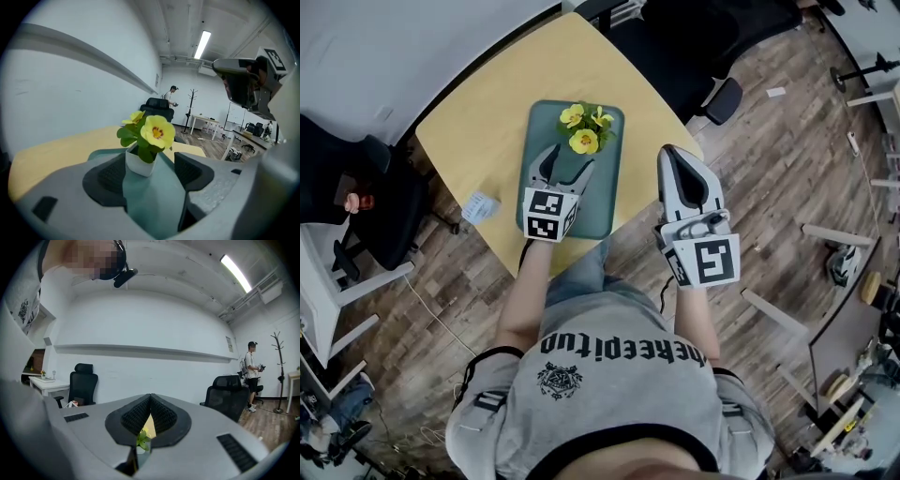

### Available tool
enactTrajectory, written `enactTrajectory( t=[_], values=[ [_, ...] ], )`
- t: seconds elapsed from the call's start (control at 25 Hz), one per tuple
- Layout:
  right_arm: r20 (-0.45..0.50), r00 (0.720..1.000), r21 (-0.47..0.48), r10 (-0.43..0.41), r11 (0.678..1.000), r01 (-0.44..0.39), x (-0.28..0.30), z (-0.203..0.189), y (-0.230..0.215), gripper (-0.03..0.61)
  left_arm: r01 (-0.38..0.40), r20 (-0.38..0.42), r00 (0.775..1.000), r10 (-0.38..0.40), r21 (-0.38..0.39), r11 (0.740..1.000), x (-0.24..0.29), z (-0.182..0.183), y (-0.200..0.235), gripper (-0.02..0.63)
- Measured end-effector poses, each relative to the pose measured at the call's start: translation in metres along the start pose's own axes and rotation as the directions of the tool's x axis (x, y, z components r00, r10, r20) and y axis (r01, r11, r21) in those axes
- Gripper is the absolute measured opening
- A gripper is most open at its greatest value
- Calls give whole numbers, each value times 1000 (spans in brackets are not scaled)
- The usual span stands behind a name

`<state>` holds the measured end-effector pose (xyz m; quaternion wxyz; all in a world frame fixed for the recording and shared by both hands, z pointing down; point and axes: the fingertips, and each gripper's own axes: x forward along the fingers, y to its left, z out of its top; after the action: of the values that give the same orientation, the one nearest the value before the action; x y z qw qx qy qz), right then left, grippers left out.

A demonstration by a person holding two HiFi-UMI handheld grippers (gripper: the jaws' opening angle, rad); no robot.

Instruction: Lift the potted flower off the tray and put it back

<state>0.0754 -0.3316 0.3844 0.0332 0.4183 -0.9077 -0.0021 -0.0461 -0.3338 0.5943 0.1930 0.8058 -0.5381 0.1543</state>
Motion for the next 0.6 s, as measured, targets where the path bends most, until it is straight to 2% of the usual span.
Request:
enactTrajectory(
  t=[0.24, 0.6],
  values=[
    [-42, 999, 3, -14, 1000, 14, 5, -16, -9, 3, -7, -88, 996, 11, 50, 999, 32, -28, 16, 324],
    [-81, 997, 13, -13, 1000, 14, 15, -32, -17, 3, 26, -101, 995, -13, 134, 991, 64, -33, 25, 351]
  ],
)
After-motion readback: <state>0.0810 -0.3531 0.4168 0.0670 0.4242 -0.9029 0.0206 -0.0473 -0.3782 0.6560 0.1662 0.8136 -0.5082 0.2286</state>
